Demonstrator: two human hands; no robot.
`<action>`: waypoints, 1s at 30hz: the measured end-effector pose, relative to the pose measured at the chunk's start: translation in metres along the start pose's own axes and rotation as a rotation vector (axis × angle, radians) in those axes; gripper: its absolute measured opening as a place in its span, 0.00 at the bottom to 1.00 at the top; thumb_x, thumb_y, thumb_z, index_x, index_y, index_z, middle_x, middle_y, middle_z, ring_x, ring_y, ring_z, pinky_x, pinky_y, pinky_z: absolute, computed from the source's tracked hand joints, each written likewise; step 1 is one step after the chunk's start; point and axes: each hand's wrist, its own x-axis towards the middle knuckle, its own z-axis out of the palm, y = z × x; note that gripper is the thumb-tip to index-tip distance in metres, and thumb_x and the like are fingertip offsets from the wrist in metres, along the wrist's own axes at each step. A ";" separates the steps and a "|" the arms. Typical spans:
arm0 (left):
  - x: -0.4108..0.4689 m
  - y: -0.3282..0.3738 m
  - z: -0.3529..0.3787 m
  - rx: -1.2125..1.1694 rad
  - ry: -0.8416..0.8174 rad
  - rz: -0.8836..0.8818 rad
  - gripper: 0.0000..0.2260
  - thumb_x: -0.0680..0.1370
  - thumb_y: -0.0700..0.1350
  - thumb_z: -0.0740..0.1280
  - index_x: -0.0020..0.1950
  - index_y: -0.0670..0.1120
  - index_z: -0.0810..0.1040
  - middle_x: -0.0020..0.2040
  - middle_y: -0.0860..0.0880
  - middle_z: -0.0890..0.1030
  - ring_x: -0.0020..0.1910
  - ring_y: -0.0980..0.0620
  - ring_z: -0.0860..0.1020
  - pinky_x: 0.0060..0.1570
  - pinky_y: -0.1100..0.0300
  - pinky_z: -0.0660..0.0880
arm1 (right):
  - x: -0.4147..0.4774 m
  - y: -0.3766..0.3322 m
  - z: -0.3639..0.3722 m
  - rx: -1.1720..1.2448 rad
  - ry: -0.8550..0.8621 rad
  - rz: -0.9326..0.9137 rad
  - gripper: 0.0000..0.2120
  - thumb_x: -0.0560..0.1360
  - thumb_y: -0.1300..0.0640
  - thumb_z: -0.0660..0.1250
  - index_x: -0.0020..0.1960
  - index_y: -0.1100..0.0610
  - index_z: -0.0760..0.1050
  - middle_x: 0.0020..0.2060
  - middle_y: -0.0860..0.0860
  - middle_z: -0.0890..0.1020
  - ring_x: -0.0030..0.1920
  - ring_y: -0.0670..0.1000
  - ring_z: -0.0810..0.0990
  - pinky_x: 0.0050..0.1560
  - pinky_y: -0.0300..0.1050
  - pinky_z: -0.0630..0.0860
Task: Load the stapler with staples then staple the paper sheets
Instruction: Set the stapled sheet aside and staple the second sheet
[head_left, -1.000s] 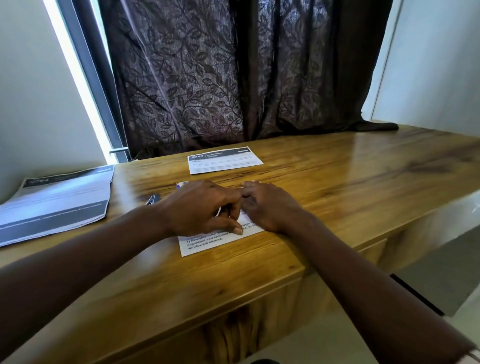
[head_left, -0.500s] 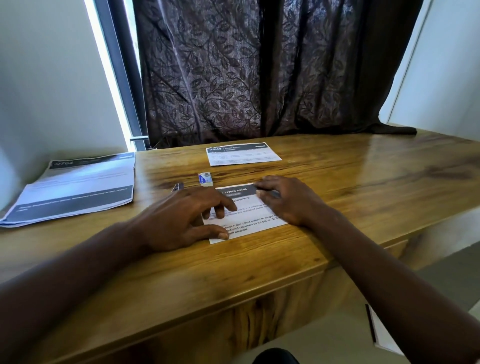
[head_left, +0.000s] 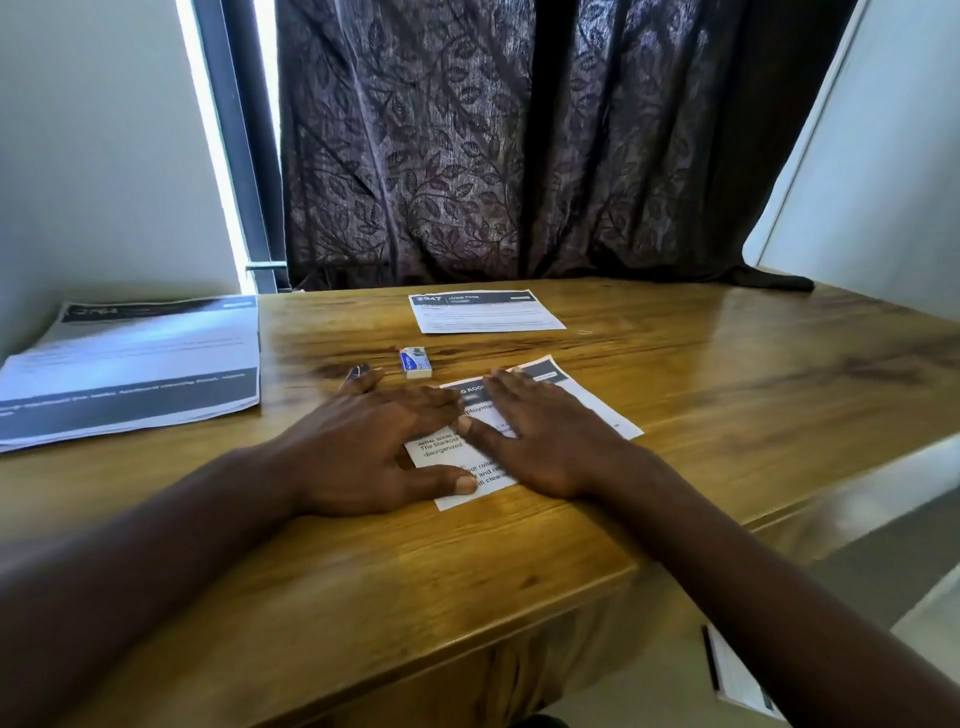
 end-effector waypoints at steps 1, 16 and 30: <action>0.001 -0.001 0.001 0.001 -0.003 -0.009 0.47 0.67 0.83 0.42 0.81 0.61 0.57 0.82 0.61 0.56 0.80 0.62 0.54 0.80 0.41 0.45 | 0.001 0.008 -0.001 -0.017 -0.003 0.031 0.42 0.78 0.27 0.42 0.83 0.51 0.42 0.83 0.47 0.44 0.82 0.47 0.42 0.81 0.51 0.44; 0.000 0.001 -0.005 -0.030 -0.043 0.045 0.47 0.66 0.83 0.42 0.81 0.62 0.56 0.81 0.64 0.55 0.80 0.62 0.53 0.79 0.40 0.43 | -0.025 0.044 -0.019 -0.207 0.059 0.259 0.32 0.83 0.38 0.48 0.81 0.54 0.52 0.81 0.52 0.56 0.81 0.55 0.50 0.78 0.63 0.47; -0.009 -0.002 -0.013 -0.042 0.216 0.078 0.38 0.71 0.80 0.48 0.75 0.63 0.68 0.75 0.61 0.71 0.74 0.58 0.67 0.78 0.44 0.50 | 0.044 -0.009 0.002 -0.001 0.378 -0.035 0.13 0.82 0.39 0.56 0.51 0.47 0.71 0.50 0.47 0.74 0.55 0.51 0.70 0.56 0.51 0.70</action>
